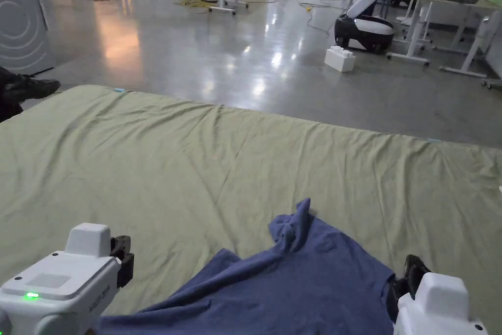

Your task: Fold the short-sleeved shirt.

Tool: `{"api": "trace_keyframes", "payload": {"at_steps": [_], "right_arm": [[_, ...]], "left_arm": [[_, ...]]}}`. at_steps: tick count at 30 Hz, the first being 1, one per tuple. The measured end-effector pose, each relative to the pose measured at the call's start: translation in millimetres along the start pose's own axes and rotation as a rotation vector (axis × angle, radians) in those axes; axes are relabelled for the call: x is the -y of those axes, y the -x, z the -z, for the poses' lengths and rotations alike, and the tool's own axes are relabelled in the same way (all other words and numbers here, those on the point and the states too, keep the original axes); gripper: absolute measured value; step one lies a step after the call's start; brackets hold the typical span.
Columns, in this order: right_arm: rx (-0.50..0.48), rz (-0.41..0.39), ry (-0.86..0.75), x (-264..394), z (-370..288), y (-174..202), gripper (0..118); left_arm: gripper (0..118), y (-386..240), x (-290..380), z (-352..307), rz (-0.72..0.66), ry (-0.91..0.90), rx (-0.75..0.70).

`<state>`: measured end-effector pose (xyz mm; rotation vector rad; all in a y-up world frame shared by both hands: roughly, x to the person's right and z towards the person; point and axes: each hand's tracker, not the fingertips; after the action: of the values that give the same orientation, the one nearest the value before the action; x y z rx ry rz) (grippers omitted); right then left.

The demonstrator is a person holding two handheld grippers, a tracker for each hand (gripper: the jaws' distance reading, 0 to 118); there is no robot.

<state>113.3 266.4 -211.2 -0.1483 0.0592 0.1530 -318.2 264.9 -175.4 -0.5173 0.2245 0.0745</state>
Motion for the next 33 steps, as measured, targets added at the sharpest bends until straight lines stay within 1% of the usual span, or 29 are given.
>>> {"api": "trace_keyframes", "payload": {"at_steps": [4,7,9,10,11,13,14,15,16,21,22,26,27,28,30,31,32,33], "right_arm": [[-0.023,-0.008,0.040,9,8,7,0],[-0.039,-0.018,0.068,15,14,12,0],[-0.047,-0.027,0.088,20,18,15,0],[-0.050,-0.028,0.097,22,19,16,0],[-0.054,-0.026,0.112,26,20,17,0],[-0.056,-0.035,0.123,30,22,18,0],[-0.057,-0.038,0.129,32,23,19,0],[-0.057,-0.038,0.137,35,24,19,0],[-0.059,-0.039,0.145,36,24,19,0],[-0.066,-0.044,0.170,43,25,22,0],[-0.068,-0.045,0.172,44,25,23,0],[-0.076,-0.045,0.192,48,26,26,0],[-0.078,-0.046,0.196,49,26,27,0],[-0.080,-0.048,0.200,50,26,28,0],[-0.085,-0.050,0.206,52,28,30,0],[-0.088,-0.049,0.211,53,30,31,0],[-0.091,-0.047,0.217,55,32,32,0],[-0.095,-0.045,0.223,55,34,33,0]], "left_arm": [[1,46,12,33,-0.128,0.212,0.006],[2,65,28,56,-0.135,0.315,-0.027],[19,70,34,65,-0.150,0.374,-0.050],[30,74,38,70,-0.167,0.404,-0.042],[43,79,42,75,-0.189,0.439,-0.042],[63,82,48,79,-0.226,0.482,-0.059],[71,83,52,82,-0.231,0.499,-0.067],[73,85,57,85,-0.237,0.522,-0.089],[73,85,61,86,-0.241,0.546,-0.110],[73,86,84,91,-0.263,0.628,-0.099],[73,84,84,88,-0.250,0.581,-0.104],[71,75,83,89,-0.221,0.579,-0.119],[67,69,83,88,-0.198,0.574,-0.131],[60,65,83,89,-0.171,0.566,-0.133],[34,54,84,88,-0.136,0.543,-0.115],[18,48,84,87,-0.127,0.536,-0.104],[12,45,86,89,-0.115,0.528,-0.087],[12,43,87,91,-0.126,0.526,-0.047]]}}
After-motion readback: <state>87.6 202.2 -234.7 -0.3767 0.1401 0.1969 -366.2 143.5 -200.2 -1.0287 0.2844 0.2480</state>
